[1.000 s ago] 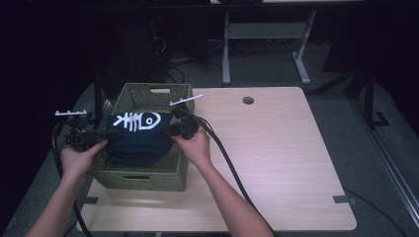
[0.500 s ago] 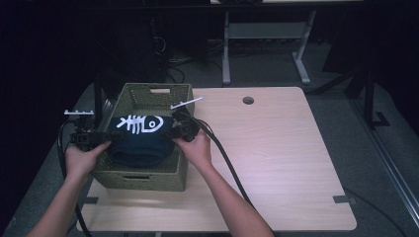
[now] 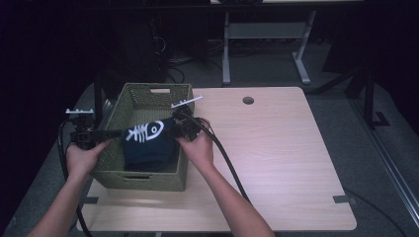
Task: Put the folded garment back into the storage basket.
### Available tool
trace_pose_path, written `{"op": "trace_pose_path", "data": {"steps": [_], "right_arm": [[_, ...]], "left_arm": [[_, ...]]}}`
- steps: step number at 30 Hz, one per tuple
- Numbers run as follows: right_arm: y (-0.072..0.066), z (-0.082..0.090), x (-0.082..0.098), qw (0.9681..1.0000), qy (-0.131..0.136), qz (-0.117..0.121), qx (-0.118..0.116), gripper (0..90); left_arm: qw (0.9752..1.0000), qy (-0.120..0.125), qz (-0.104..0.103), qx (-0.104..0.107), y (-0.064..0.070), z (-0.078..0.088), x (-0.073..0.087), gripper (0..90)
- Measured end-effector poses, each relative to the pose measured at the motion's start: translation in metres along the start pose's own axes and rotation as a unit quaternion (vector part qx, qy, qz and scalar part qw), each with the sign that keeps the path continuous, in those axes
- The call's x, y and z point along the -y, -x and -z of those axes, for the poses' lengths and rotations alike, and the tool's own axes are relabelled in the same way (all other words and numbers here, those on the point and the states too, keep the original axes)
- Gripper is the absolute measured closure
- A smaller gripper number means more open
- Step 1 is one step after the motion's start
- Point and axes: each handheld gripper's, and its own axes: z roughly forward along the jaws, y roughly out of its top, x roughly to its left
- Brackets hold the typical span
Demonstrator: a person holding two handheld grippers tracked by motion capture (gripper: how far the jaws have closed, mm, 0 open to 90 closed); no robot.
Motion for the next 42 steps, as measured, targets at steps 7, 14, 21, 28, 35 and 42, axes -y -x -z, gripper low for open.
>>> {"op": "trace_pose_path", "data": {"steps": [7,14,21,28,35,42], "right_arm": [[0.007,0.013,-0.004,0.9997,0.019,-0.008,-0.014,51.9],[0.014,0.024,-0.003,0.9982,0.03,-0.017,-0.048,50.4],[0.024,0.04,0.0,0.9951,0.041,-0.017,-0.088,47.2],[0.041,0.058,0.005,0.992,0.05,-0.012,-0.115,44.0],[0.059,0.077,0.017,0.9912,0.055,-0.019,-0.119,41.7],[0.078,0.101,0.029,0.9906,0.065,-0.034,-0.115,41.4]], "left_arm": [[0.9998,0.01,0.0,0.015,0.001,0.002,0.0,52.8],[0.999,0.028,-0.011,0.033,0.011,0.008,0.0,52.7],[0.9957,0.052,0.009,0.076,0.026,0.014,0.002,50.8],[0.9943,0.06,0.0,0.088,0.05,0.013,0.001,47.1],[0.9939,0.054,-0.019,0.094,0.07,0.008,0.0,44.3],[0.9921,0.056,-0.014,0.112,0.083,0.004,-0.002,40.7]]}}
